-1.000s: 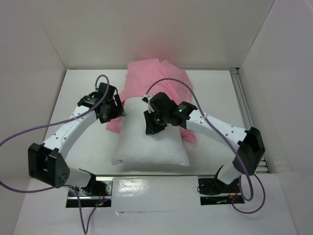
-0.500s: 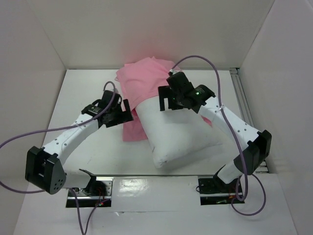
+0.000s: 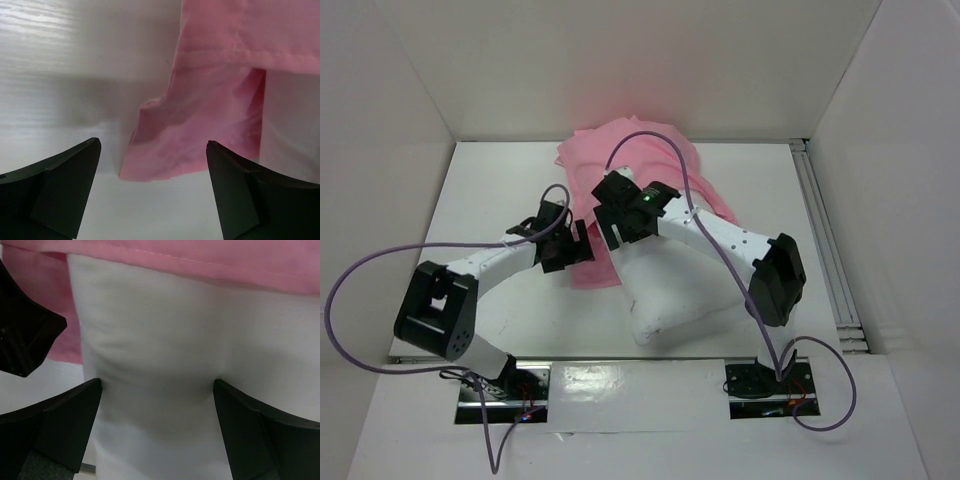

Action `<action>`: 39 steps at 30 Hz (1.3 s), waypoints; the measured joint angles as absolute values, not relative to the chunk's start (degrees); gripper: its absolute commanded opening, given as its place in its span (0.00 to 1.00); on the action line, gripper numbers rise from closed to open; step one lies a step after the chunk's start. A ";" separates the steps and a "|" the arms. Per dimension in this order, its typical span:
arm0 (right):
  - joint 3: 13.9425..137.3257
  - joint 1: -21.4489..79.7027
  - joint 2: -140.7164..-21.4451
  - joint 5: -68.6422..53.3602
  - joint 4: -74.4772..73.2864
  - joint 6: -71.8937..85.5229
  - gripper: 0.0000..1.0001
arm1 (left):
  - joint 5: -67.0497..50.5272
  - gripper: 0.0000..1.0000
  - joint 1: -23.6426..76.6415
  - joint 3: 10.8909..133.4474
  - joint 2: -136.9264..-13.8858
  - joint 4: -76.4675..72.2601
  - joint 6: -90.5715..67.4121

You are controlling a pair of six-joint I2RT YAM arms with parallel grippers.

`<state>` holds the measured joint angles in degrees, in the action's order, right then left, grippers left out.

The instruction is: Put the pillow into the pillowcase

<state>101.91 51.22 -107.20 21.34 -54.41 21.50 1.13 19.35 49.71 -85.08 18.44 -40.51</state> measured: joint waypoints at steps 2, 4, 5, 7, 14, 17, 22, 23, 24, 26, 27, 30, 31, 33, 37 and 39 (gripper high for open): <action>101.34 51.22 -107.87 22.59 -54.83 21.32 1.00 | -0.32 0.87 19.35 49.28 -87.79 15.57 -40.53; 101.12 51.24 -107.87 23.57 -54.81 21.30 0.95 | -2.02 0.47 19.35 48.84 -89.93 12.99 -40.80; 100.92 51.27 -107.87 23.75 -54.59 21.15 0.87 | -3.11 0.24 19.35 48.56 -90.45 11.77 -40.97; 99.90 50.96 -107.85 23.55 -54.00 20.64 0.35 | -4.97 0.00 19.35 48.31 -90.83 10.48 -41.08; 102.13 45.06 -108.60 16.47 -54.22 19.86 0.00 | -10.79 0.00 19.25 49.63 -88.49 9.87 -40.82; 115.48 40.60 -112.49 14.13 -58.78 18.57 0.00 | -15.40 0.00 19.11 54.00 -83.55 11.88 -41.41; 138.21 33.82 -115.09 13.34 -58.41 16.69 0.00 | -21.76 0.00 20.95 73.54 -79.07 9.87 -43.42; 135.98 33.71 -112.05 13.41 -56.38 16.62 0.00 | -22.59 0.00 21.76 75.48 -78.22 8.49 -43.75; 130.08 34.11 -107.63 12.99 -52.69 16.67 0.00 | -23.86 0.00 22.98 76.16 -76.47 6.87 -44.18; 118.89 35.79 -99.83 11.57 -48.58 17.65 0.00 | -26.70 0.00 25.19 73.30 -72.14 4.40 -46.13; 114.08 36.62 -97.62 10.66 -46.48 18.17 0.00 | -28.23 0.00 26.28 69.84 -69.41 2.83 -47.44; 102.76 38.76 -96.20 7.14 -42.33 19.75 0.00 | -30.55 0.00 28.99 58.78 -63.77 -0.80 -51.59; 100.64 39.11 -97.45 5.96 -41.21 20.21 0.00 | -30.92 0.00 30.20 53.65 -62.28 -1.34 -52.84; 97.86 39.27 -103.31 3.01 -39.38 21.32 0.00 | -30.98 0.00 31.86 47.37 -61.60 -0.69 -54.52; 97.97 37.89 -109.27 -2.79 -36.10 23.73 0.00 | -31.07 0.00 33.34 43.75 -61.73 2.17 -56.12; 102.59 36.49 -109.32 -3.38 -36.64 23.94 0.00 | -31.53 0.00 32.40 47.05 -62.65 3.18 -55.75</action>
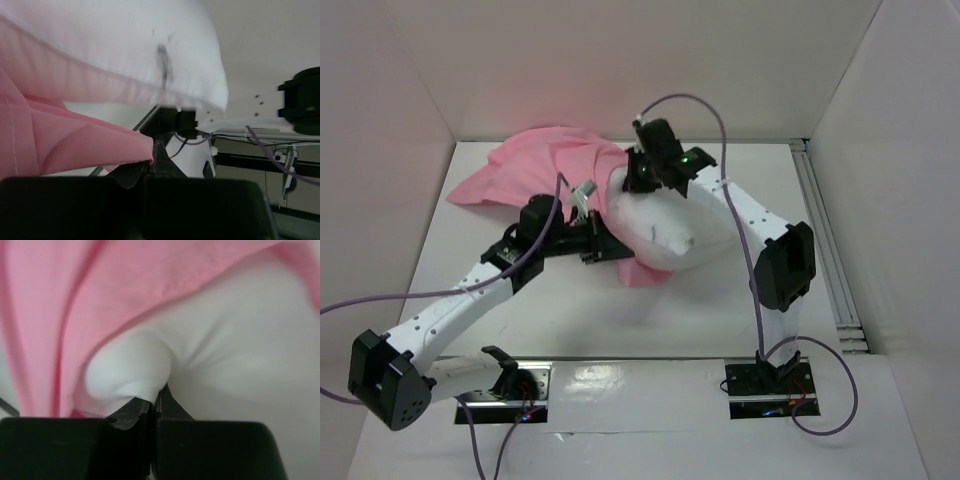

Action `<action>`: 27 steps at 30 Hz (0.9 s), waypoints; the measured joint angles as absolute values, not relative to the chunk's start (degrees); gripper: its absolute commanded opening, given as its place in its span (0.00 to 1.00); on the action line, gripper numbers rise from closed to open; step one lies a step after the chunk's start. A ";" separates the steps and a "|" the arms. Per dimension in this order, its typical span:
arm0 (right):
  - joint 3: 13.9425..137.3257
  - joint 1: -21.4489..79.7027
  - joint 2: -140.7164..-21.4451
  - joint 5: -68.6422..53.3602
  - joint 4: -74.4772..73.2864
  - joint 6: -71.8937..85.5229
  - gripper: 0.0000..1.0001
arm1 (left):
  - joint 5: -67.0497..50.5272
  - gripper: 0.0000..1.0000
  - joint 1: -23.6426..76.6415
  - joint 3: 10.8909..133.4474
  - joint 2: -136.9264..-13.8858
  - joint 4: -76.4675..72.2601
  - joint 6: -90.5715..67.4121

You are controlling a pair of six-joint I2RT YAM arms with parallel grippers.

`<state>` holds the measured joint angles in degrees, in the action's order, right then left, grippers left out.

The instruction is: Put the pillow into the pillowcase

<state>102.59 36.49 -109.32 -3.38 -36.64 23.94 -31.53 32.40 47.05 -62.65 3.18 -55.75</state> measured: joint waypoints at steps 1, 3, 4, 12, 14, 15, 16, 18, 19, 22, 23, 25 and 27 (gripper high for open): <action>105.93 35.42 -109.32 -2.98 -36.62 23.92 0.00 | -31.97 0.00 31.86 50.48 -64.03 4.10 -55.55; 112.07 32.84 -109.08 -1.54 -35.94 23.49 0.00 | -32.32 0.00 30.85 60.25 -68.20 4.67 -54.92; 114.21 31.88 -108.73 -0.95 -35.27 23.20 0.00 | -32.40 0.00 30.63 64.82 -70.00 4.32 -54.41; 105.82 34.35 -98.10 1.37 -27.00 21.37 0.00 | -34.57 0.00 34.17 60.84 -60.62 -4.43 -55.99; 96.55 38.39 -95.74 1.23 -22.92 21.78 0.00 | -34.28 0.00 35.55 50.04 -54.28 -4.51 -57.87; 92.51 40.45 -95.61 1.17 -21.26 22.20 0.00 | -33.93 0.00 36.16 44.93 -51.46 -3.79 -58.78; 88.29 42.48 -96.07 0.86 -19.99 22.72 0.00 | -33.56 0.03 36.45 40.51 -49.04 -1.72 -59.37; 82.13 45.50 -98.00 -0.16 -19.94 23.57 0.09 | -31.42 0.31 36.62 35.81 -46.09 6.24 -60.23; 79.59 46.92 -98.80 -1.37 -20.27 24.36 0.39 | -29.93 0.72 36.64 34.89 -44.31 10.41 -59.68; 77.56 49.78 -98.26 -3.36 -20.60 25.61 0.68 | -25.87 1.00 36.40 40.93 -42.57 22.90 -57.28; 77.60 50.13 -96.92 -3.05 -20.67 25.30 0.68 | -24.18 1.00 36.27 45.28 -42.74 26.20 -55.66; 78.28 49.87 -94.02 -1.30 -22.28 24.80 0.69 | -20.16 0.98 35.88 54.57 -44.62 31.24 -52.25; 79.26 49.17 -90.72 1.52 -24.82 24.49 0.69 | -15.55 0.87 35.73 62.70 -47.16 33.61 -48.99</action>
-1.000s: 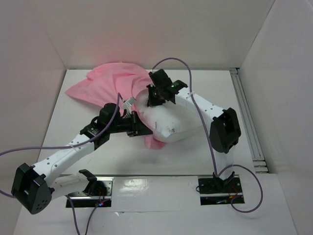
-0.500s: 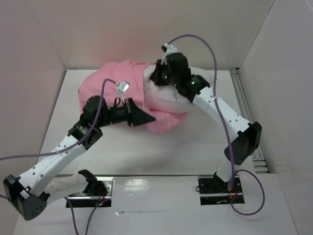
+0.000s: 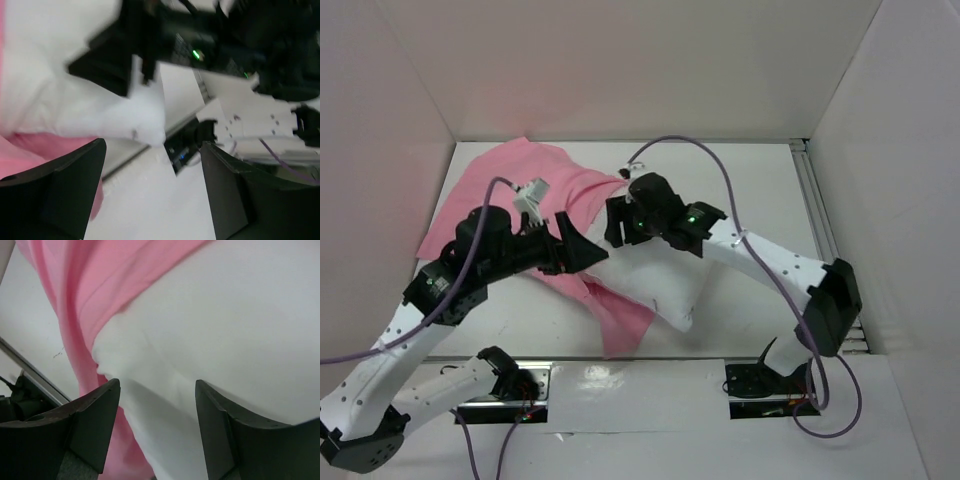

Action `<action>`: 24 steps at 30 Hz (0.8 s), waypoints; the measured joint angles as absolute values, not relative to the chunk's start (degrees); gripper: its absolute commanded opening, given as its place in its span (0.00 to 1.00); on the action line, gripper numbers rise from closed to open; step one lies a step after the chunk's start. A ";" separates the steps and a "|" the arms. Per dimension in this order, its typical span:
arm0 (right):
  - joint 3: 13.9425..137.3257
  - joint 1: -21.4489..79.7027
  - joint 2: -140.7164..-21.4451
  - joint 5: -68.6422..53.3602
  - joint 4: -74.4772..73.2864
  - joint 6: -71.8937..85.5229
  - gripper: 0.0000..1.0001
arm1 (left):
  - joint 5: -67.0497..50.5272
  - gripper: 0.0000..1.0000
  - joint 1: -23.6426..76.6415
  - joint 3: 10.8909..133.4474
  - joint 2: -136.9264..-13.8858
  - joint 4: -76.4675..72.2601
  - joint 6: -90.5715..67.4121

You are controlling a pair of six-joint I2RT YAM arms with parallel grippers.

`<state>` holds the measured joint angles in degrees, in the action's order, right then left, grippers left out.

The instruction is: Put the pillow into the pillowcase

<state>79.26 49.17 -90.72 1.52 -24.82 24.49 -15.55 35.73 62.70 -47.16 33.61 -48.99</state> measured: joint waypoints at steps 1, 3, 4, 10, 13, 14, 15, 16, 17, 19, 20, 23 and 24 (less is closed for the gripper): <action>79.46 48.73 -88.68 3.01 -26.63 24.36 0.69 | -12.91 0.85 35.55 66.32 -48.82 34.74 -47.44; 79.46 47.72 -84.25 5.76 -30.39 24.49 0.70 | -8.32 0.83 35.20 72.10 -52.75 36.56 -44.27; 79.31 46.92 -81.84 7.09 -32.32 24.97 0.72 | -5.74 0.83 35.07 74.87 -55.53 37.56 -42.85; 73.32 34.15 -69.47 9.89 -37.85 30.28 0.87 | 14.24 0.86 36.77 92.55 -80.07 46.28 -37.04; 65.58 21.47 -64.64 5.13 -37.45 33.21 0.90 | 26.33 0.86 40.03 99.29 -92.44 51.00 -35.73; 62.04 16.29 -63.11 2.20 -36.75 34.00 0.90 | 30.02 0.86 40.99 101.01 -95.66 53.34 -35.79; 59.16 12.62 -62.00 -0.64 -36.73 34.89 0.91 | 32.91 0.86 41.80 102.13 -98.37 55.13 -35.88; 56.07 8.49 -60.99 -4.23 -36.42 35.53 0.91 | 35.64 0.86 42.59 103.00 -100.75 57.17 -35.97; 53.47 5.21 -60.27 -7.14 -36.34 36.18 0.91 | 37.87 0.86 43.13 103.53 -102.45 58.81 -36.10; 49.01 0.45 -59.40 -13.47 -35.51 36.84 0.93 | 41.82 0.85 43.68 103.92 -104.84 61.39 -36.40; 47.27 -0.97 -59.35 -16.36 -35.18 37.08 0.93 | 43.38 0.85 43.70 104.18 -105.60 62.48 -36.53; 44.16 -1.02 -59.37 -22.22 -33.74 37.54 0.94 | 47.40 0.82 43.68 105.32 -106.76 65.06 -37.95; 43.53 -0.14 -59.37 -23.51 -33.06 37.74 0.95 | 48.53 0.81 43.68 105.69 -106.94 65.89 -38.26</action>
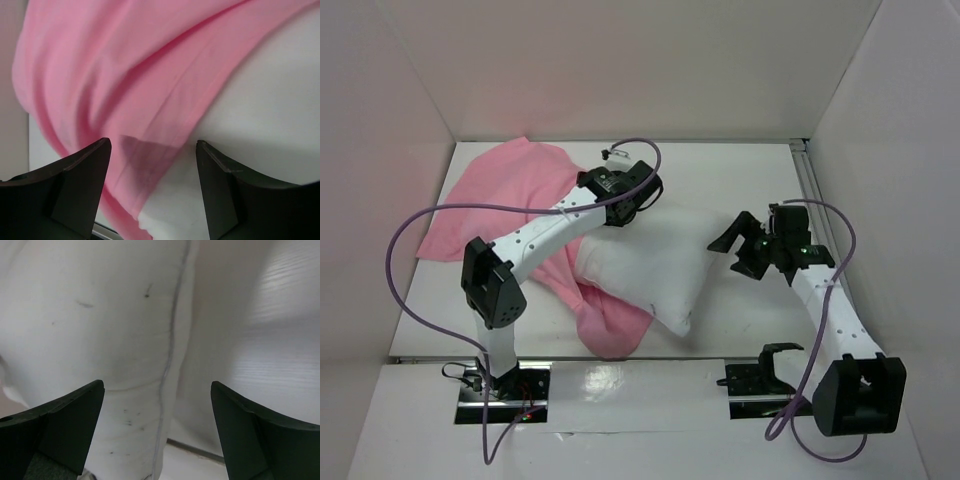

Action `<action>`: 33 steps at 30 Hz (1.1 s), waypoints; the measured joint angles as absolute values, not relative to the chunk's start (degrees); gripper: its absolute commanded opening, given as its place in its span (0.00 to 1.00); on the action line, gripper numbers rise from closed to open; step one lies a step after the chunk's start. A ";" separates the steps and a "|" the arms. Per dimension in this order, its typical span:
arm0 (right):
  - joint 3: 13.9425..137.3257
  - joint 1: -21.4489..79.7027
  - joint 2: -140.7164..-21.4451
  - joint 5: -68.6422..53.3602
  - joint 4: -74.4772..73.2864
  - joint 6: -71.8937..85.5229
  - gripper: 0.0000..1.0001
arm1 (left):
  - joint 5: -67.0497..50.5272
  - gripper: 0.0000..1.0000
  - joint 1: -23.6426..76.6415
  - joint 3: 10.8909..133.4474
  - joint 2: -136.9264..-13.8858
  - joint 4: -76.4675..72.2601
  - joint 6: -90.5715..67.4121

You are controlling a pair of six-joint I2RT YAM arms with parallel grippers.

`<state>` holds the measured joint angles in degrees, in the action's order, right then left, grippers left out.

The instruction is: Put the pillow into the pillowcase

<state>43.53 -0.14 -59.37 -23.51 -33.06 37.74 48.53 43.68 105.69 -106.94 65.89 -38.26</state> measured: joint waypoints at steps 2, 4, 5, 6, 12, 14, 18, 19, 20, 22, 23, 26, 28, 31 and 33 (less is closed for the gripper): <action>43.38 1.54 -59.51 -25.30 -31.81 37.91 0.95 | 50.22 0.79 43.68 106.41 -107.33 67.57 -39.29; 43.38 3.51 -59.92 -26.24 -30.30 37.89 0.95 | 51.31 0.72 43.53 107.07 -107.81 68.97 -39.99; 43.38 4.60 -60.31 -26.50 -29.67 37.87 0.95 | 51.70 0.67 43.42 107.15 -108.01 69.54 -40.62; 43.38 5.76 -60.99 -26.76 -29.17 37.85 0.95 | 51.99 0.62 43.33 107.15 -108.16 69.97 -40.95; 42.96 12.19 -63.64 -27.64 -24.45 38.11 0.75 | 52.58 0.00 42.52 107.33 -108.66 71.85 -41.19; 41.58 14.37 -64.07 -28.16 -20.84 39.11 0.34 | 52.03 0.00 42.15 108.29 -108.71 72.73 -40.49; 40.05 17.72 -66.92 -30.15 -12.53 42.44 0.00 | 47.11 0.00 42.33 112.46 -108.68 71.57 -36.69; 40.97 18.22 -68.75 -30.85 -11.25 43.05 0.00 | 43.92 0.00 42.89 113.99 -108.66 70.24 -35.09; 42.78 18.41 -71.05 -31.31 -10.81 43.18 0.00 | 39.38 0.00 43.70 115.52 -108.40 68.12 -32.91; 49.74 18.22 -76.97 -32.51 -10.94 42.74 0.00 | 31.90 0.00 45.19 118.89 -107.72 64.45 -29.54; 53.36 17.76 -79.09 -32.73 -11.40 42.33 0.00 | 27.83 0.00 45.67 121.75 -107.72 63.72 -28.27; 64.29 15.73 -81.47 -32.91 -11.94 40.95 0.00 | 17.93 0.00 46.74 133.95 -108.60 62.08 -25.58; 68.97 15.40 -79.44 -32.34 -10.13 40.25 0.00 | 14.04 0.00 46.94 137.95 -107.35 60.64 -25.02; 67.72 18.15 -73.21 -28.82 -4.91 39.22 0.00 | 7.31 0.00 47.03 133.56 -102.02 56.34 -26.02; 62.54 22.55 -69.87 -26.22 -0.47 39.64 0.00 | 4.25 0.00 47.29 128.05 -98.72 54.46 -27.20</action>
